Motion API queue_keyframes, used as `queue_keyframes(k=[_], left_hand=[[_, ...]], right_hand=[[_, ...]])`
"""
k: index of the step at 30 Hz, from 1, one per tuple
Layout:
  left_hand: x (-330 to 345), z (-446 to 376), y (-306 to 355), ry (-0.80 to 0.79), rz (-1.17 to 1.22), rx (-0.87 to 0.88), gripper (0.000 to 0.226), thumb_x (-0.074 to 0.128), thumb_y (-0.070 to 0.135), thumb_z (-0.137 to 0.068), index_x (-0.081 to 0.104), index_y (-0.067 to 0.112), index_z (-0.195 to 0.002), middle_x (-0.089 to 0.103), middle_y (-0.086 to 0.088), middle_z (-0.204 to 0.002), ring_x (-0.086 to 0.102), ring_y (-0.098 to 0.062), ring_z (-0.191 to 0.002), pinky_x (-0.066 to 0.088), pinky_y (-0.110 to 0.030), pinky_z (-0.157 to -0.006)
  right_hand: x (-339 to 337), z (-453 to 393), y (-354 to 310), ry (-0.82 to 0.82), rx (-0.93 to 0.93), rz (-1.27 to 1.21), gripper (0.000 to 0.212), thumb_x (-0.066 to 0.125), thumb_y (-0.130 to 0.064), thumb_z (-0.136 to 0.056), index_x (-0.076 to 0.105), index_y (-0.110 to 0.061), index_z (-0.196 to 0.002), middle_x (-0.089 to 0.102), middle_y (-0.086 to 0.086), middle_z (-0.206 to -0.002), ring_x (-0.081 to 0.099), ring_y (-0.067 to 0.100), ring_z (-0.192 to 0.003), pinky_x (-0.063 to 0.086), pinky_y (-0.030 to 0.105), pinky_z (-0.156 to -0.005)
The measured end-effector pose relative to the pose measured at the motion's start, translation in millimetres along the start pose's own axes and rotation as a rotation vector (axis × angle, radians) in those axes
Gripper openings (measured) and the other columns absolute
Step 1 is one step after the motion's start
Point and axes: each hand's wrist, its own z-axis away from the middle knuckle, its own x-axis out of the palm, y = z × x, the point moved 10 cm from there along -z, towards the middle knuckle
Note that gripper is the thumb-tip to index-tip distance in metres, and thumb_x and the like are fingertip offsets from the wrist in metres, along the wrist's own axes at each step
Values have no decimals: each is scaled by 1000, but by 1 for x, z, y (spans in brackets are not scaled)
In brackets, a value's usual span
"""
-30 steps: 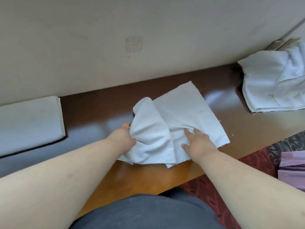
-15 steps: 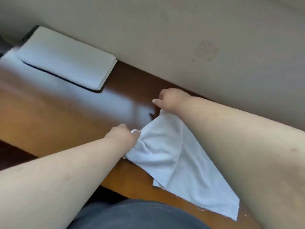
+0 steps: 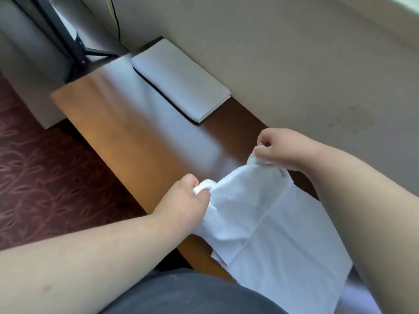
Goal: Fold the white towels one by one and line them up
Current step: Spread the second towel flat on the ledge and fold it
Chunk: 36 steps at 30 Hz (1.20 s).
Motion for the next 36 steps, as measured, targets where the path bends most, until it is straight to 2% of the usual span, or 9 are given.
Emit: queue_keyframes(k=[6, 10, 13, 17, 20, 23, 26, 32, 36], left_hand=[[-39, 2, -20, 337, 119, 41, 24, 57, 36, -92, 37, 30, -79, 38, 9, -106, 49, -14, -74, 37, -26, -61], [-23, -17, -40, 184, 55, -84, 27, 58, 58, -85, 47, 33, -82, 36, 8, -115, 56, -20, -91, 49, -34, -80], [-23, -34, -56, 170, 72, -179, 25, 48, 57, -90, 53, 32, -89, 41, 2, -125, 55, -26, -103, 51, -42, -86], [-36, -60, -76, 152, -87, -309, 63, 59, 50, -87, 34, 29, -141, 36, -5, -141, 42, -31, -124, 41, -44, -98], [-35, -77, -81, 26, -168, -343, 64, 61, 42, -89, 35, 18, -142, 54, -9, -121, 58, -32, -105, 49, -43, -90], [-39, -84, -74, -18, -302, -229, 24, 49, 25, -91, 60, 14, -108, 58, -7, -85, 60, -29, -78, 53, -43, -76], [-57, -82, -77, 62, -268, -211, 9, 42, 24, -88, 50, 22, -85, 56, -4, -94, 56, -26, -78, 47, -33, -62], [-58, -77, -31, 139, -518, 213, 26, 52, 32, -92, 48, 28, -117, 49, 4, -116, 45, -21, -108, 41, -36, -90], [2, -62, 23, -39, -677, 576, 35, 48, 31, -95, 44, 29, -130, 44, 4, -130, 41, -20, -118, 36, -33, -97]], right_hand=[[19, -27, 9, 170, 96, -421, 15, 45, -22, -70, 53, -25, -82, 56, -3, -74, 54, 15, -60, 48, 31, -55], [81, -37, 34, -93, 372, -411, 37, 54, -44, -76, 54, -21, -105, 59, 2, -96, 66, 23, -79, 52, 30, -55], [87, -51, 23, -140, 328, -123, 54, 50, -69, -85, 58, -16, -95, 63, 0, -89, 63, 23, -82, 45, 31, -62], [89, -71, -9, -156, 228, -35, 47, 52, -56, -93, 55, -14, -72, 63, 4, -68, 61, 25, -60, 52, 34, -64], [102, -81, -18, -199, 243, -58, 37, 57, -56, -91, 52, -19, -93, 57, -2, -85, 57, 23, -77, 45, 31, -68], [107, -90, -23, -176, 224, 45, 27, 57, -47, -93, 48, -22, -98, 53, -4, -96, 59, 24, -97, 41, 31, -72], [98, -97, -20, -21, 231, -25, 13, 50, -30, -92, 49, -18, -87, 56, 0, -89, 58, 25, -82, 37, 30, -58], [53, -58, 27, 380, 287, -423, 39, 60, -42, -92, 50, -28, -127, 54, -10, -116, 55, 14, -98, 47, 31, -76], [32, 38, 115, 677, 421, -432, 23, 53, -30, -97, 59, -20, -117, 62, -3, -106, 60, 20, -102, 39, 27, -85]])
